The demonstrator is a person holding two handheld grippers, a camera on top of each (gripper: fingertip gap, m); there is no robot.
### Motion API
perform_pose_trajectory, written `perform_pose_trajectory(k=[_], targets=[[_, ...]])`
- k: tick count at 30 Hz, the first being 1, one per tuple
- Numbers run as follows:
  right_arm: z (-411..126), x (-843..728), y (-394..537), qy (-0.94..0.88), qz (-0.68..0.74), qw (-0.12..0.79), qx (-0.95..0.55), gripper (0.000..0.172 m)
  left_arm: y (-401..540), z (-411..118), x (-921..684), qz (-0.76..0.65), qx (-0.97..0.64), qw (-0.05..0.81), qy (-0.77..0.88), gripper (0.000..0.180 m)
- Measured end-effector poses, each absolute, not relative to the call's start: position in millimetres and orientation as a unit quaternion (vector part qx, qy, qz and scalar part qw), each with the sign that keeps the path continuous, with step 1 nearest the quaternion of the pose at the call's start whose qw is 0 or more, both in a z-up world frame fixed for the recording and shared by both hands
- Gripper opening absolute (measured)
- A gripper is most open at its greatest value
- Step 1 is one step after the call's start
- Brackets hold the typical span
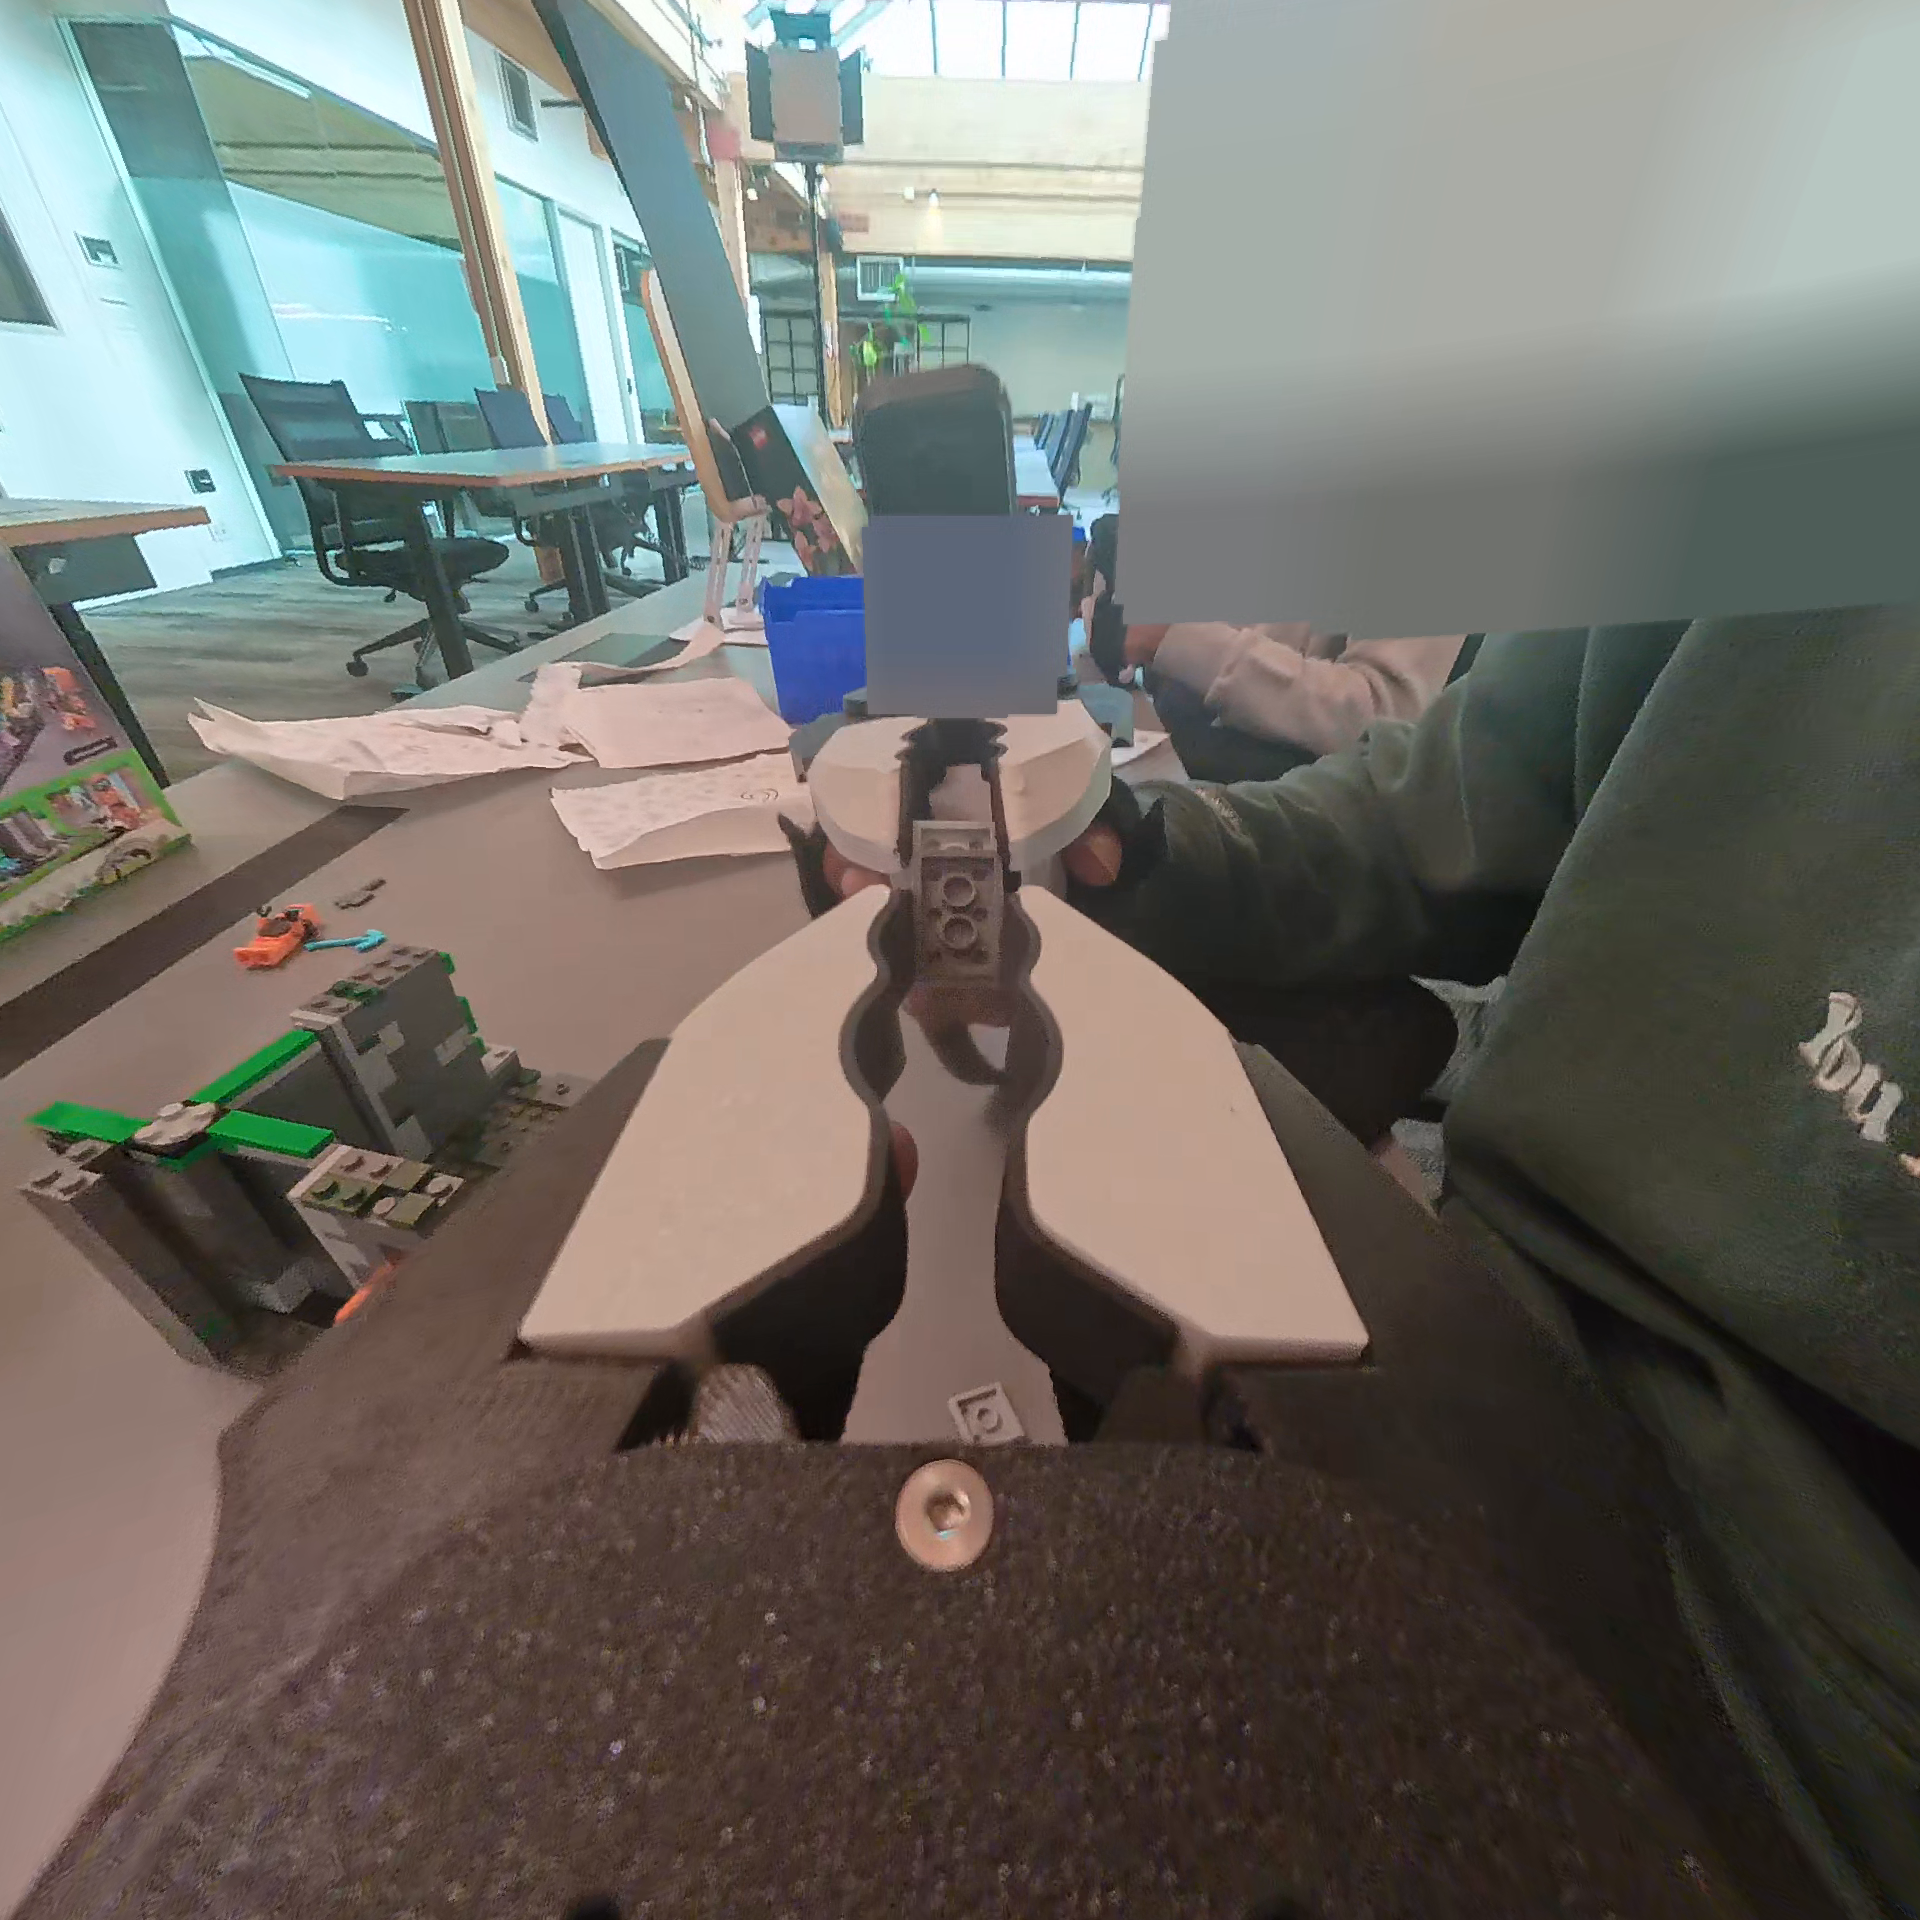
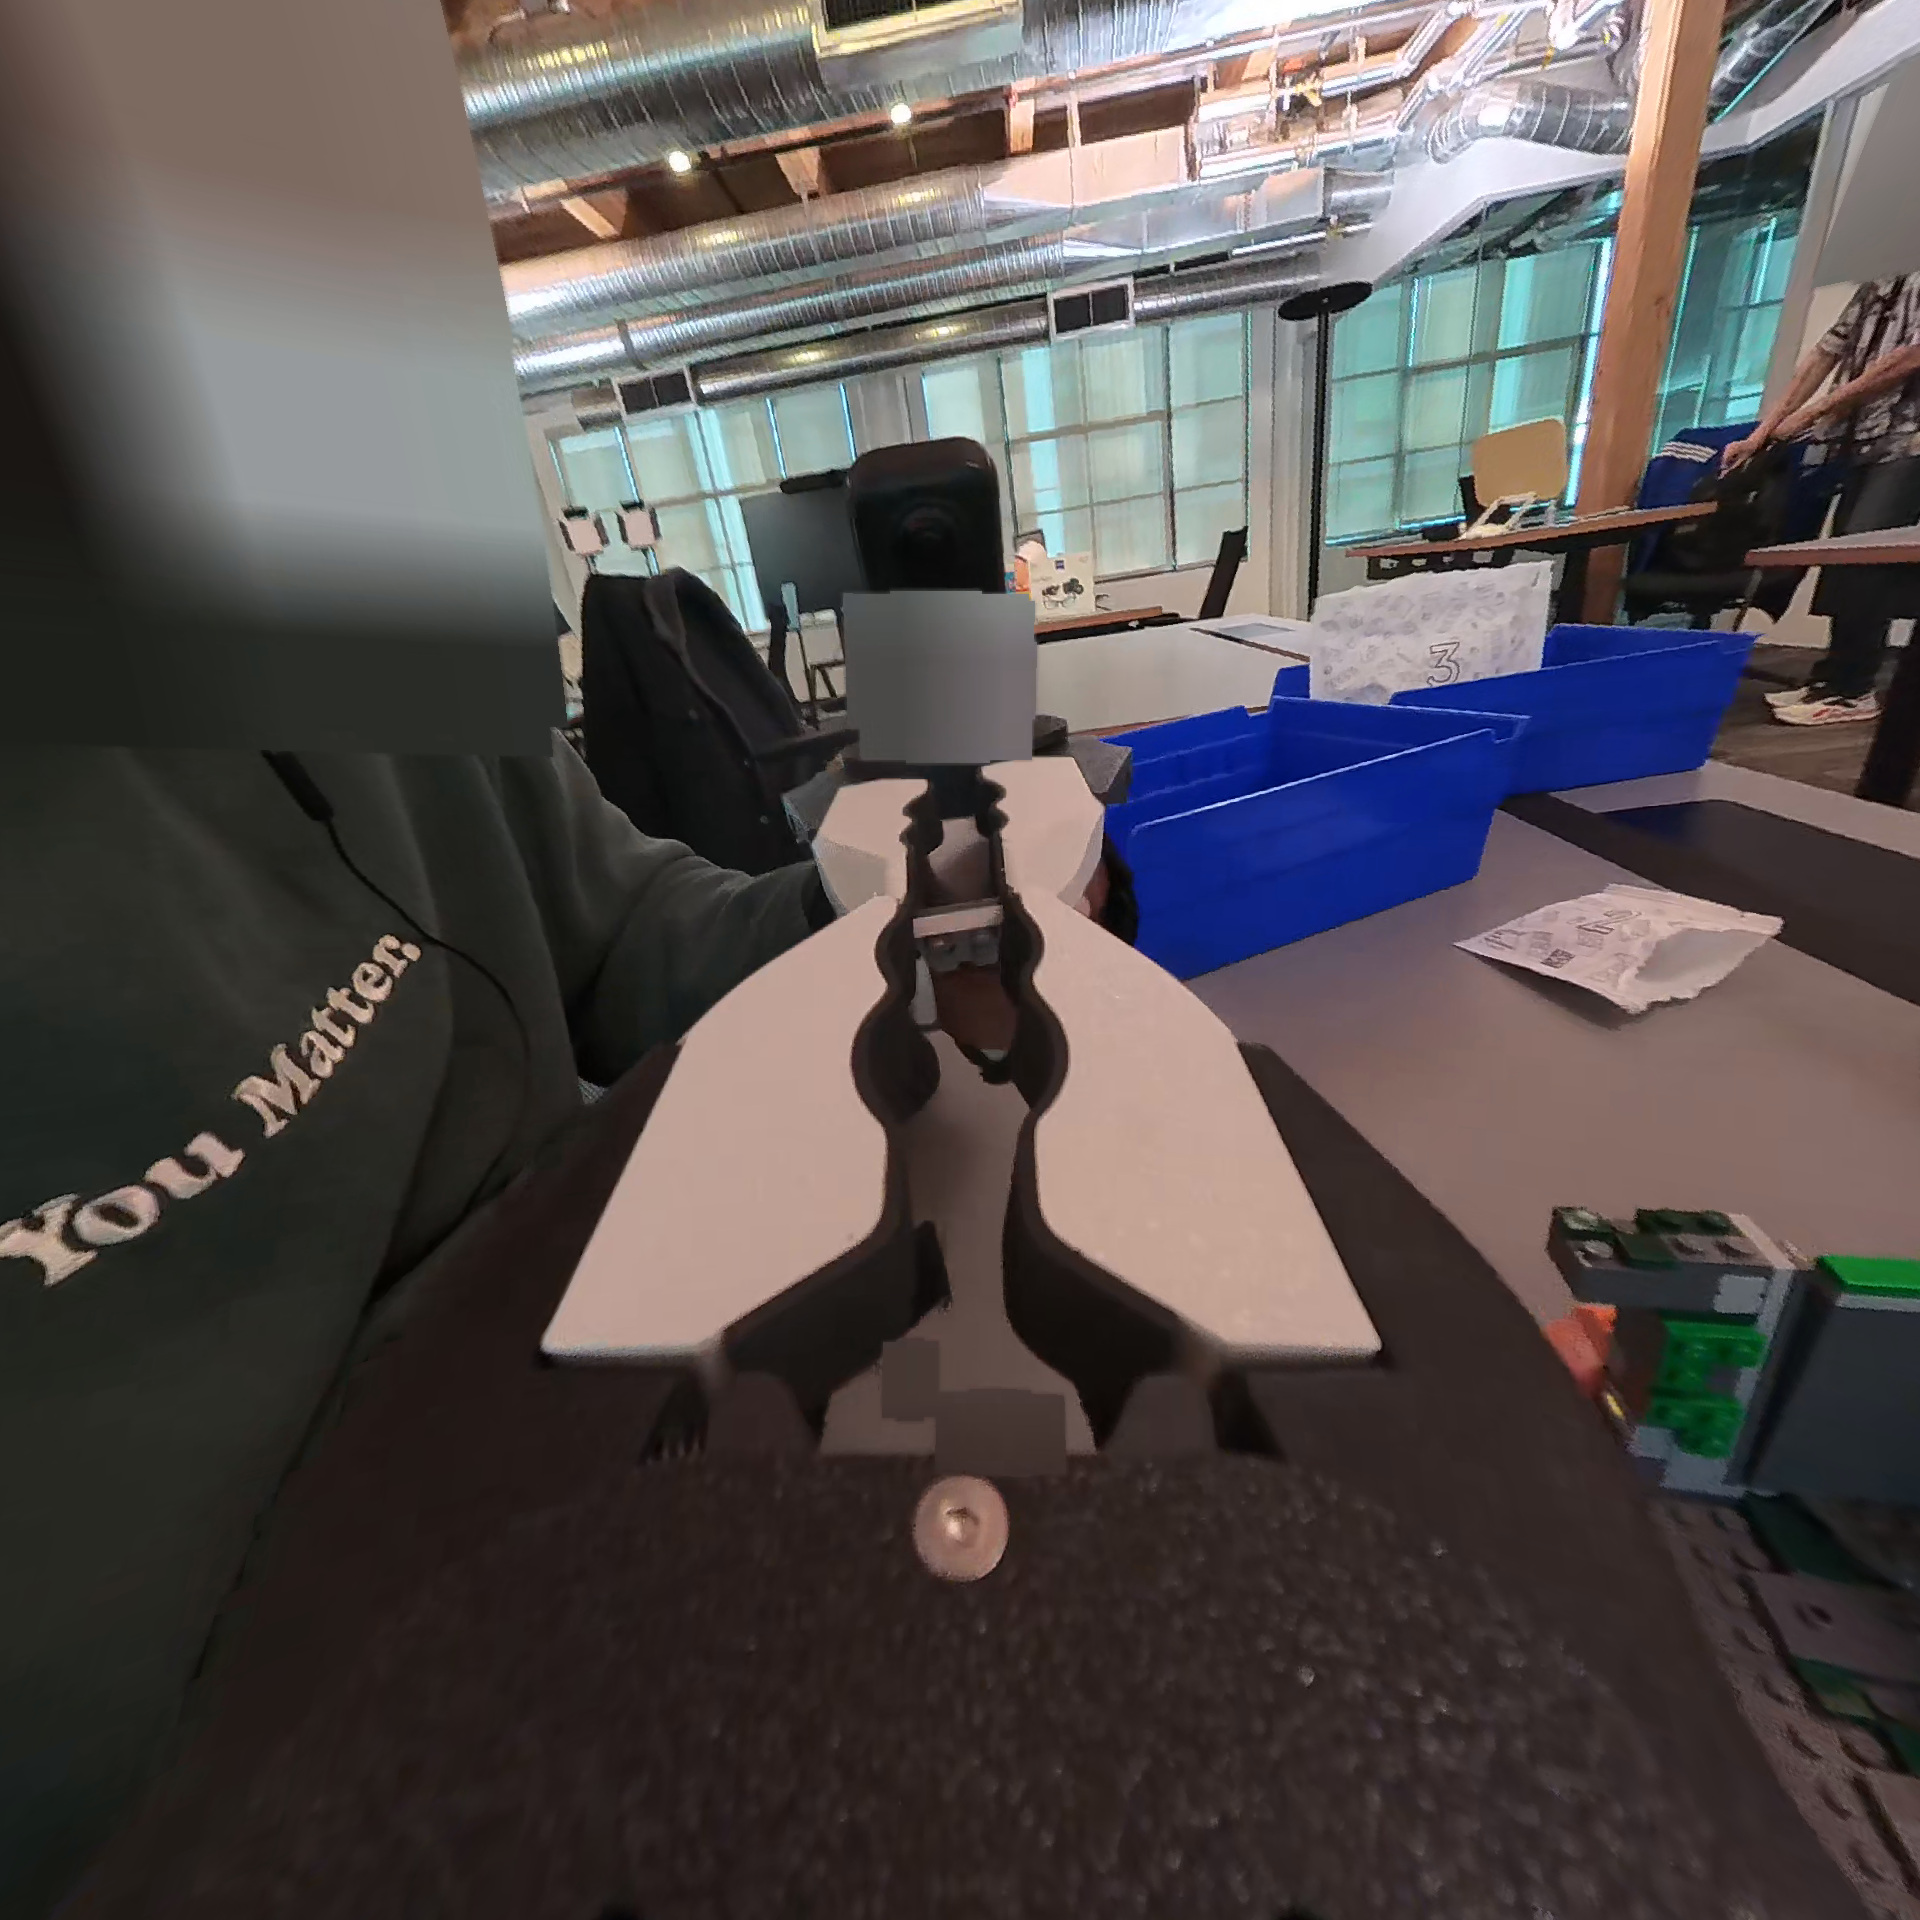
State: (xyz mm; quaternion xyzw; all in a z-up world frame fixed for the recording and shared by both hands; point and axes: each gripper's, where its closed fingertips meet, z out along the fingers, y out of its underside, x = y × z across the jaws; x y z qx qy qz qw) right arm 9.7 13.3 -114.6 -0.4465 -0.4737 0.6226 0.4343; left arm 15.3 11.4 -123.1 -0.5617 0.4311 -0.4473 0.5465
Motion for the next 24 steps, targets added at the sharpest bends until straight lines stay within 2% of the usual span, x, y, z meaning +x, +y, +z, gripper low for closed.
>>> perform_pose_trajectory(k=[10, 18, 19, 20, 21, 24], targets=[[-118, 9, 18, -0.427, 0.677, 0.397, -0.450, 0.016, 18, -119, 12, -0.509, -0.544, 0.550, 0.379, 0.016], [-125, 6, 23, -0.435, 0.649, 0.411, -0.469, 0.016, 25, -120, 9, -0.550, -0.538, 0.540, 0.342, 0.015], [-128, 5, 20, -0.449, 0.643, 0.406, -0.469, 0.015, 31, -117, 4, -0.554, -0.541, 0.549, 0.315, 0.000], [-151, -2, 15, -0.493, 0.600, 0.384, -0.499, 0.016, 36, -92, -15, -0.600, -0.488, 0.581, 0.254, 0.000], [-165, -8, 10, -0.513, 0.578, 0.384, -0.505, 0.016, 38, -83, -28, -0.621, -0.480, 0.570, 0.246, 0.000], [-140, -4, 21, -0.477, 0.598, 0.422, -0.486, 0.015, 30, -94, -21, -0.536, -0.509, 0.596, 0.312, 0.000]])
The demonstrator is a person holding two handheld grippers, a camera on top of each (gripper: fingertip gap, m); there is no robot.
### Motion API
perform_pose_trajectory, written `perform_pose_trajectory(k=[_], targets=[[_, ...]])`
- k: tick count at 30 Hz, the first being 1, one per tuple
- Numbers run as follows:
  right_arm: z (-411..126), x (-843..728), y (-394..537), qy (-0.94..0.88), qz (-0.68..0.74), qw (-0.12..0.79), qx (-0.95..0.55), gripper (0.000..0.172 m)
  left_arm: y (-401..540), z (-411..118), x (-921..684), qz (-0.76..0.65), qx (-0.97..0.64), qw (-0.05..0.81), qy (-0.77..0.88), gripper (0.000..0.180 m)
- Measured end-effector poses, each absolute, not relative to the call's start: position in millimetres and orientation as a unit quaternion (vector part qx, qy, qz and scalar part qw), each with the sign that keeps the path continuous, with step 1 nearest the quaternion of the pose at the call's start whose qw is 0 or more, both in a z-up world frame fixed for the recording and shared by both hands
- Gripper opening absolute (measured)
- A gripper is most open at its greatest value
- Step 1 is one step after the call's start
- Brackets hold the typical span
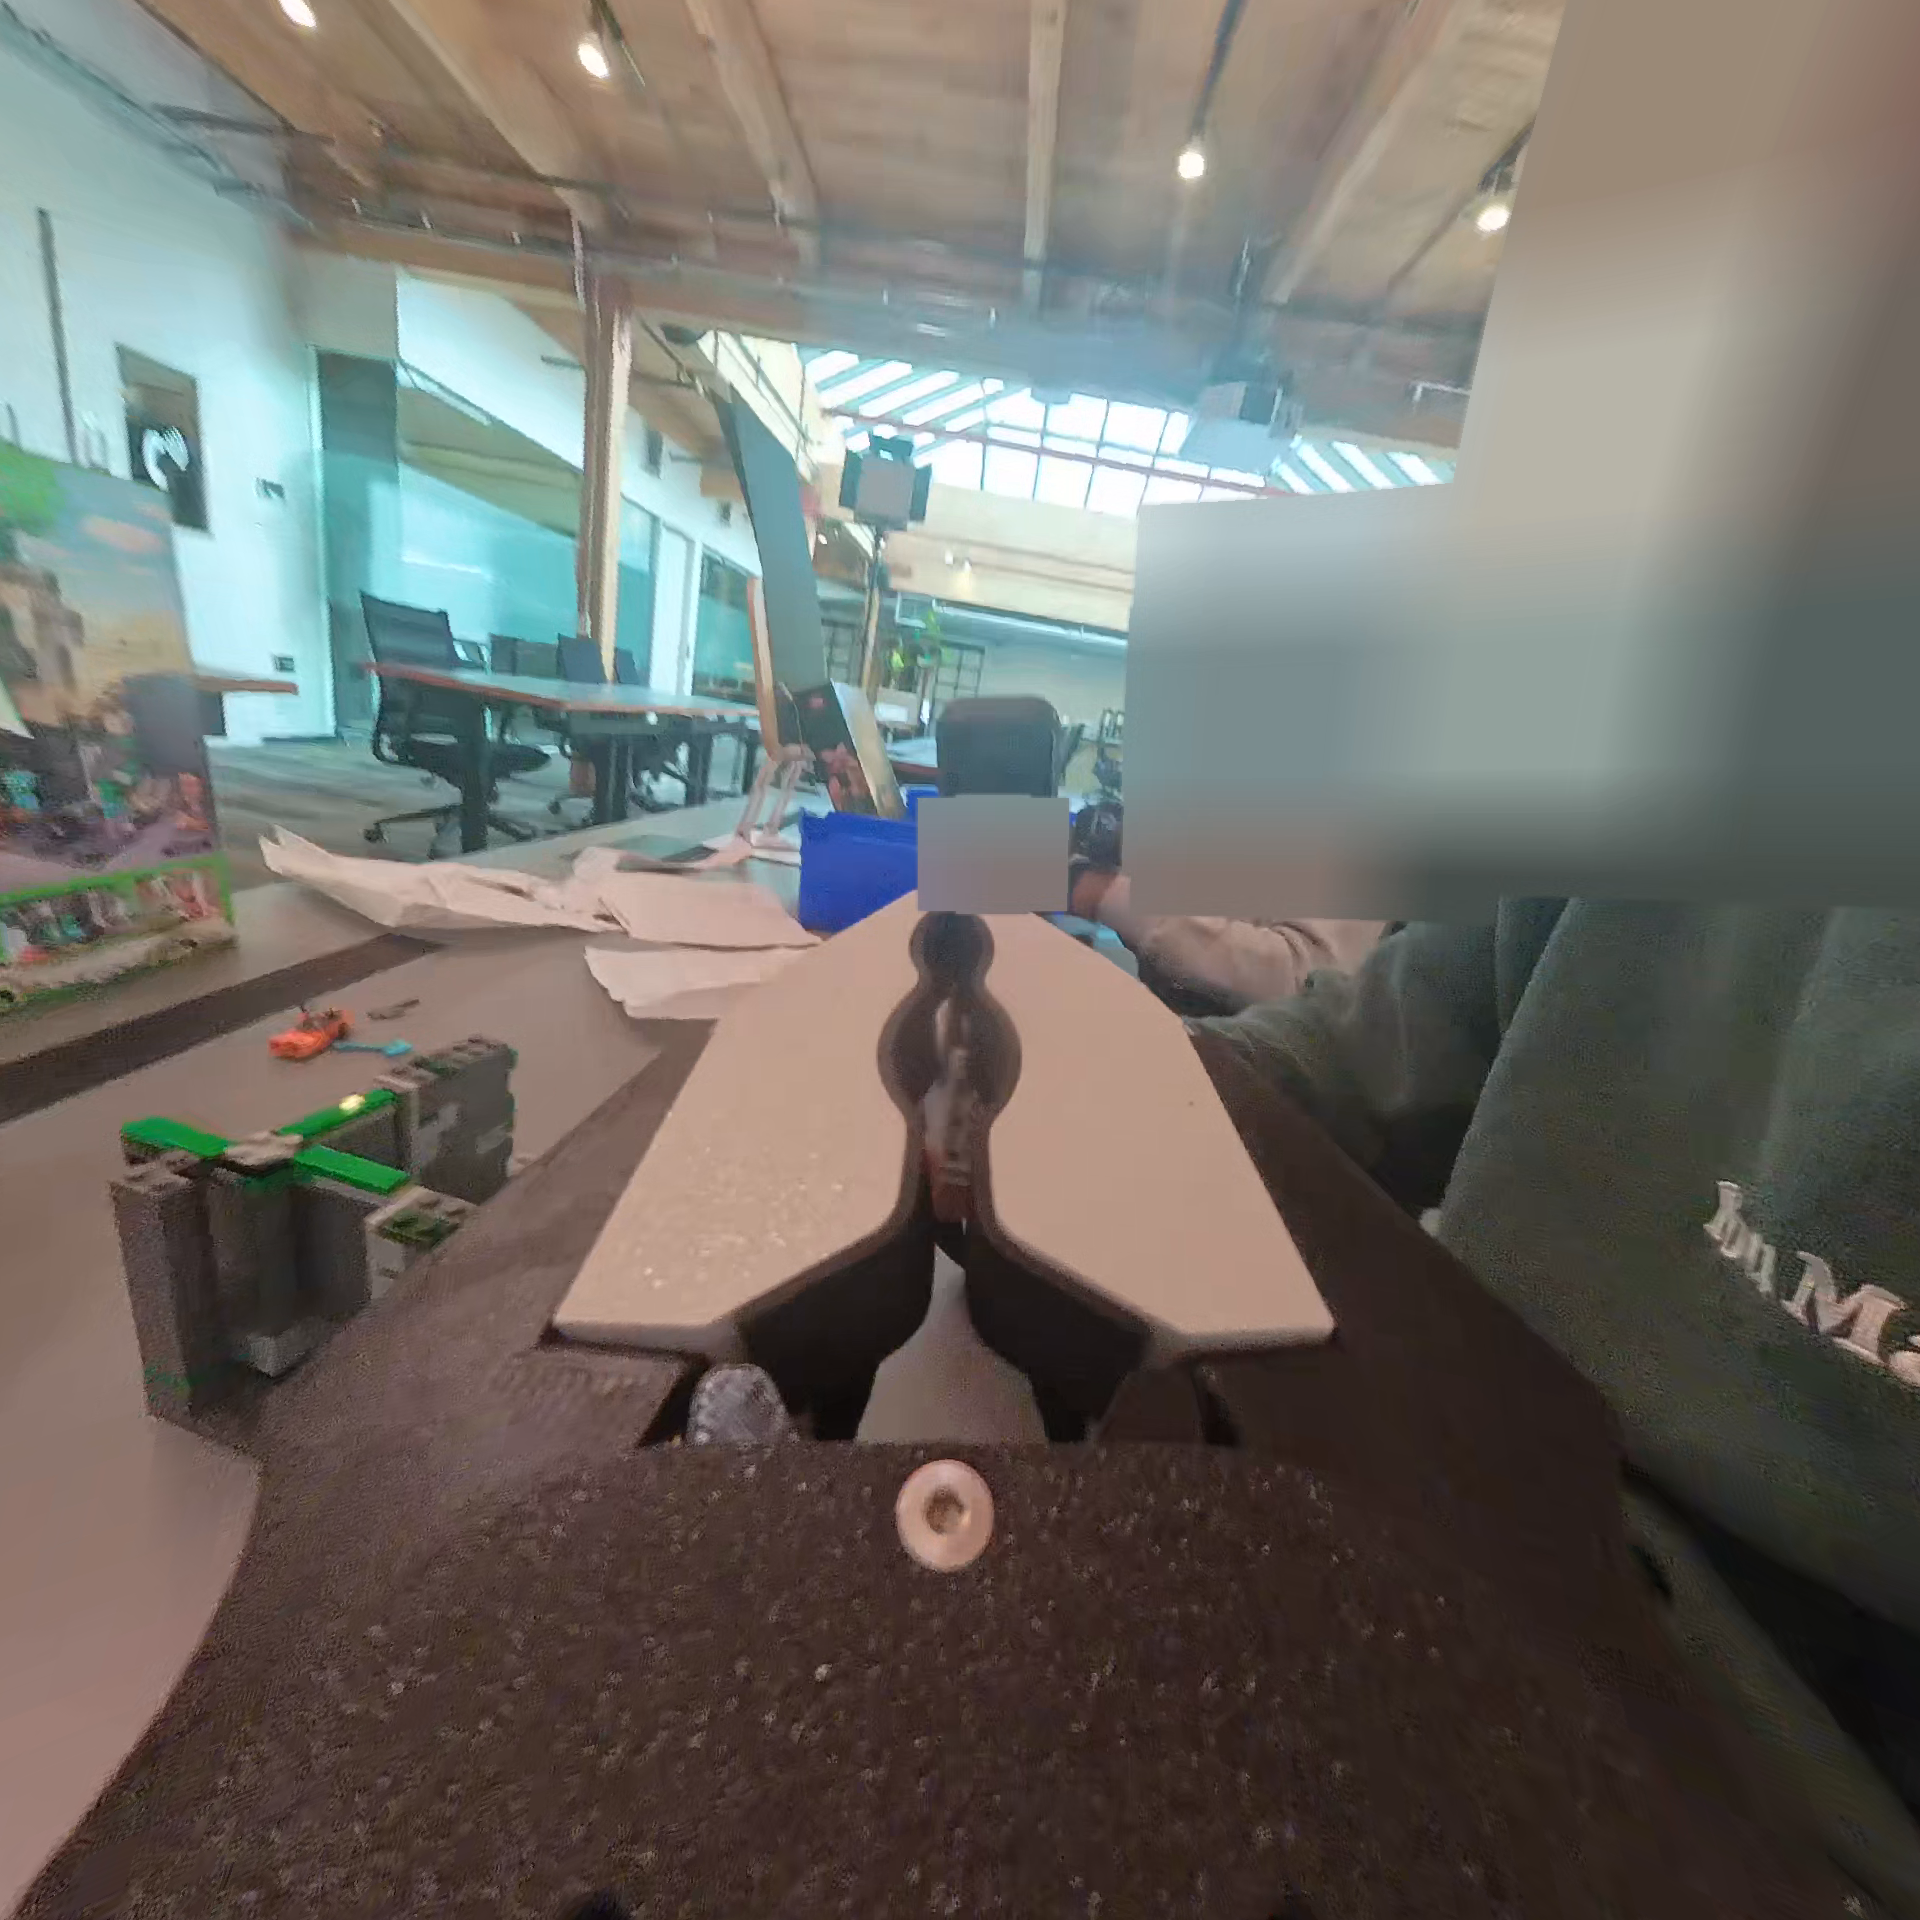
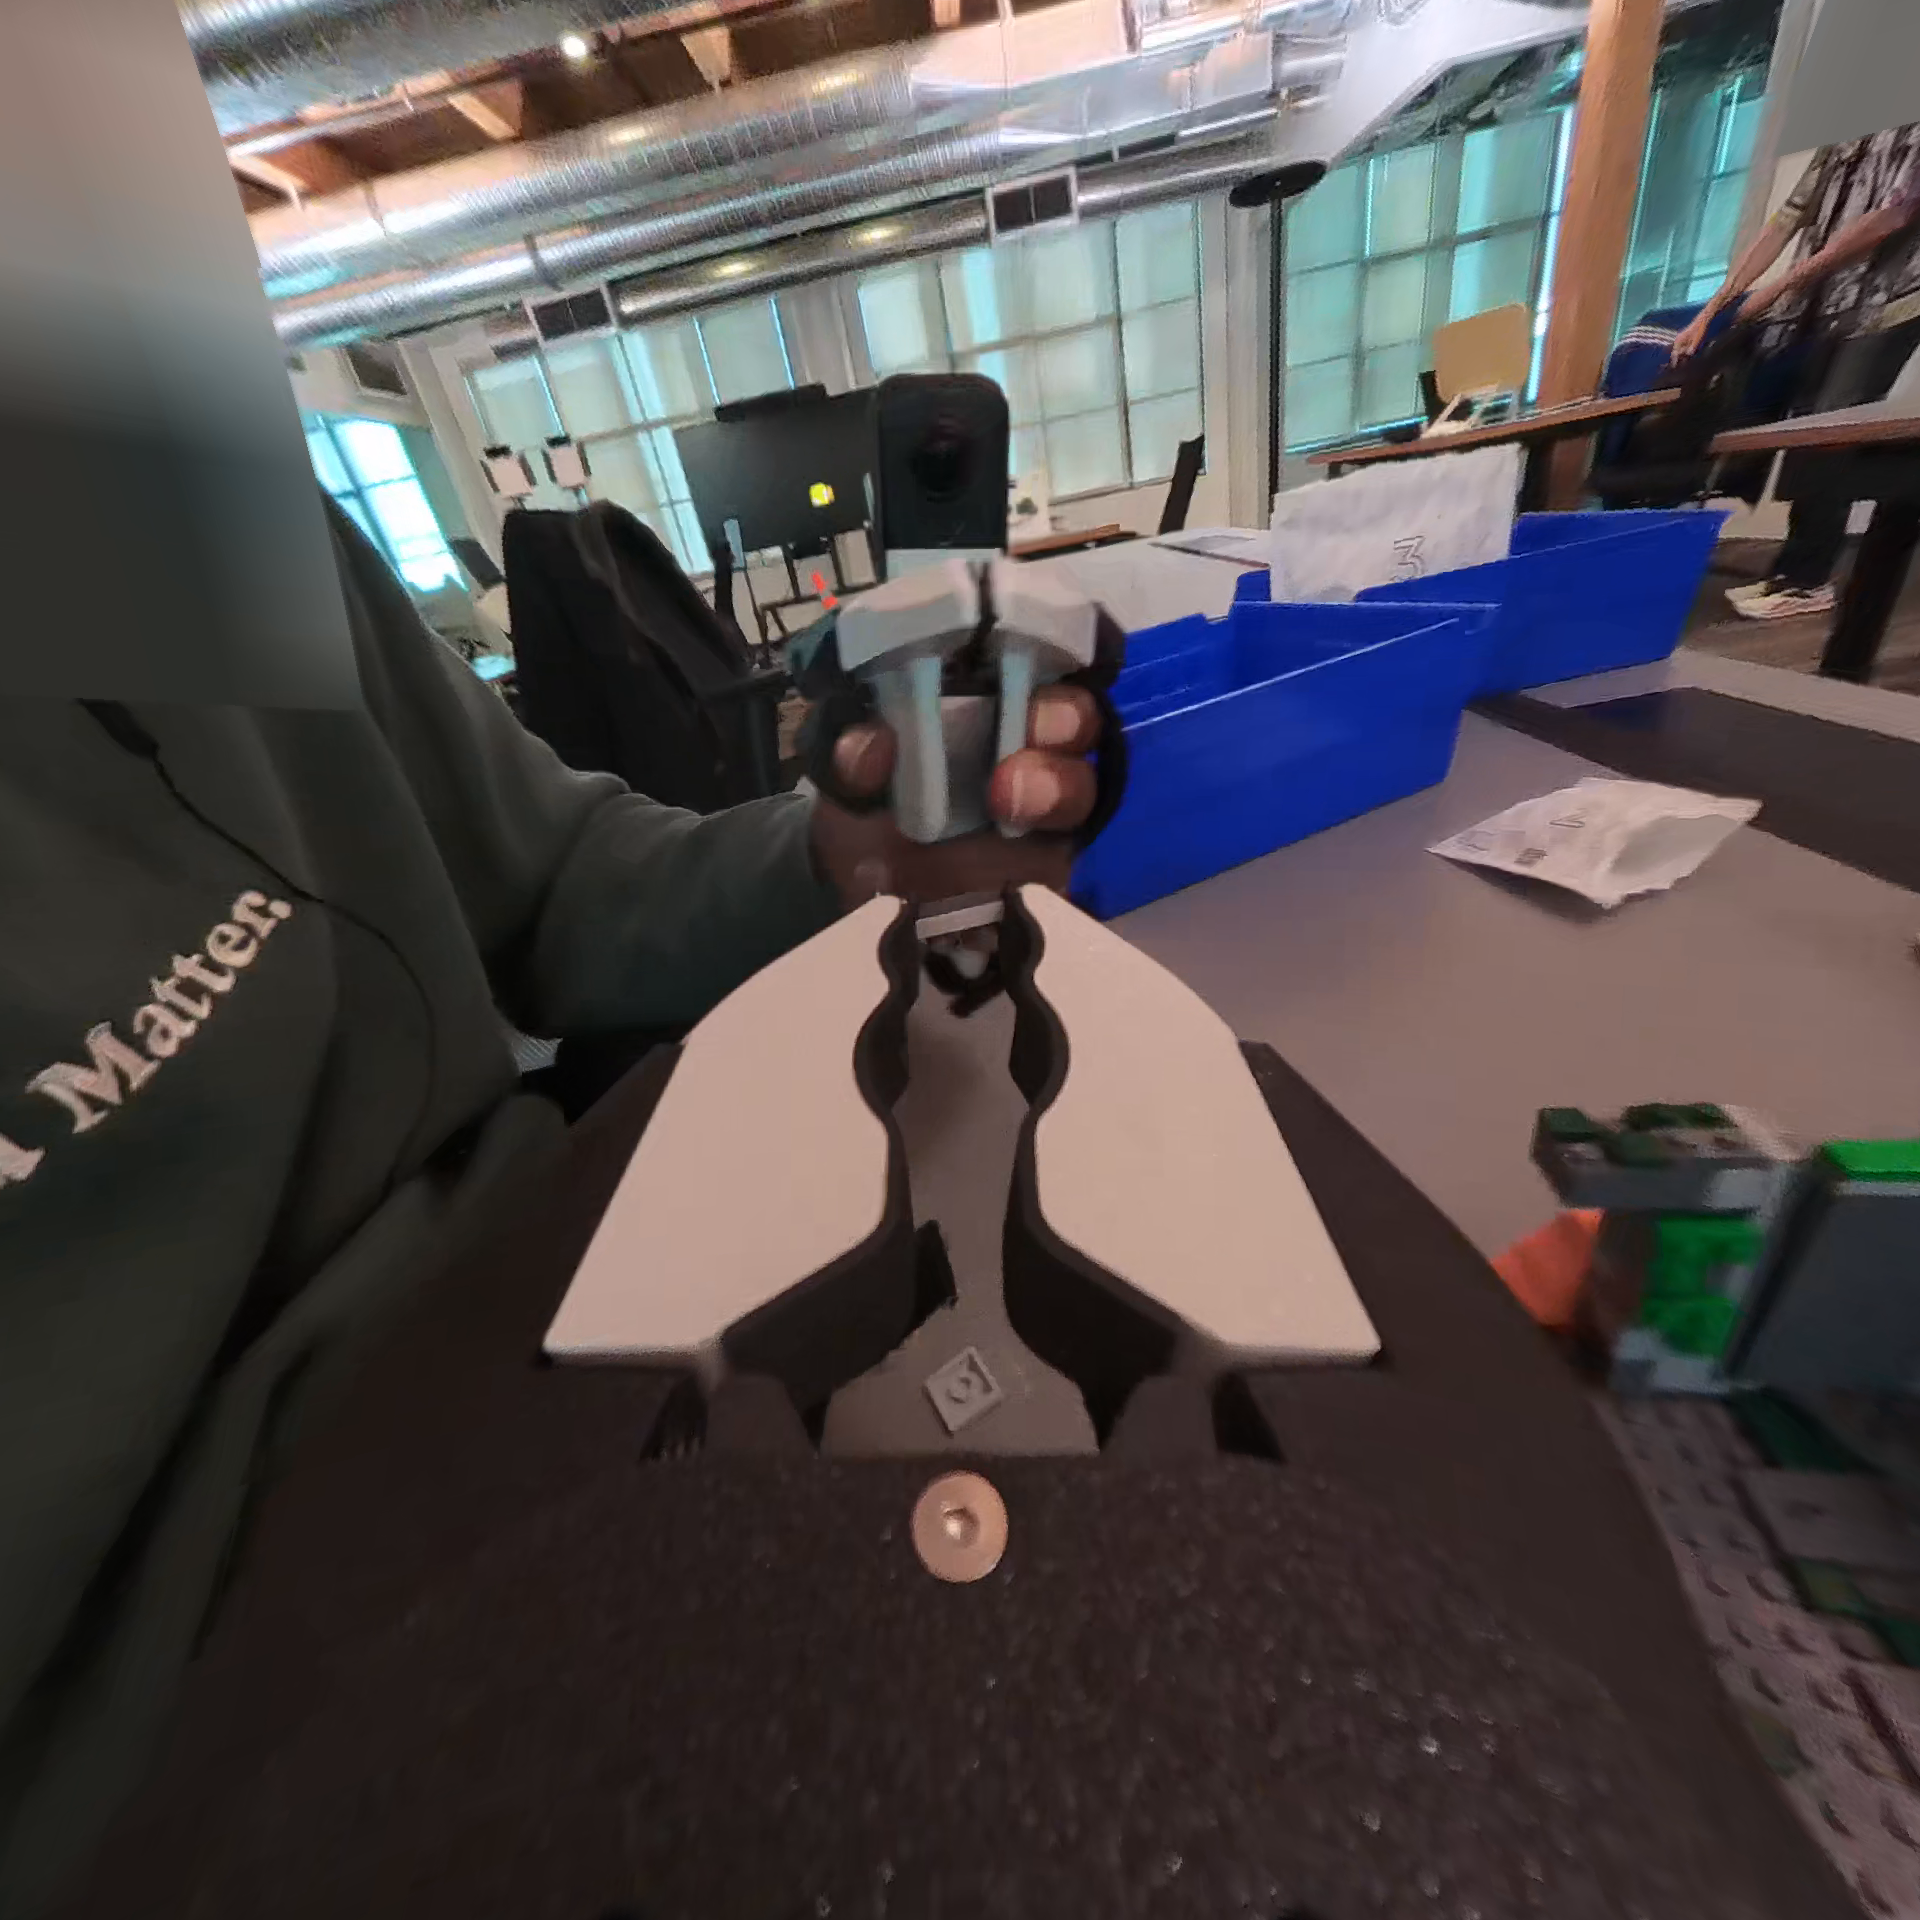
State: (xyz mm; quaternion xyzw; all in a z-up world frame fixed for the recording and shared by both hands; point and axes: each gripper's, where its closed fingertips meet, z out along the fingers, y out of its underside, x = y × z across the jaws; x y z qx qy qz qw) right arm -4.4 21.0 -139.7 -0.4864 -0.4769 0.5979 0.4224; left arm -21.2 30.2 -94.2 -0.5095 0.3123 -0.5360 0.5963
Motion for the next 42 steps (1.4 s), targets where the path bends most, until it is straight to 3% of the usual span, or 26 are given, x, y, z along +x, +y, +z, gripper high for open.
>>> perform_pose_trajectory(k=[6, 7, 9, 12, 24, 32, 42], targets=[[-151, -2, 32, -0.518, 0.500, 0.476, -0.505, 0.016, 42, -132, -5, -0.460, -0.599, 0.545, 0.365, 0.000], [-152, -2, 36, -0.529, 0.468, 0.495, -0.507, 0.016, 43, -138, -3, -0.455, -0.617, 0.529, 0.365, 0.003], [-156, 0, 41, -0.551, 0.410, 0.525, -0.503, 0.016, 46, -146, 0, -0.454, -0.640, 0.507, 0.358, 0.027], [-159, 0, 42, -0.569, 0.371, 0.540, -0.497, 0.016, 42, -153, 6, -0.450, -0.648, 0.487, 0.373, 0.032], [-157, 3, 21, -0.561, 0.499, 0.434, -0.499, 0.016, 23, -171, 16, -0.310, -0.605, 0.520, 0.517, 0.016], [-145, 4, 18, -0.554, 0.499, 0.463, -0.479, 0.016, 20, -159, 16, -0.348, -0.593, 0.528, 0.498, 0.017], [-130, 9, 21, -0.491, 0.591, 0.430, -0.474, 0.016, 20, -137, 17, -0.436, -0.569, 0.550, 0.428, 0.016]])
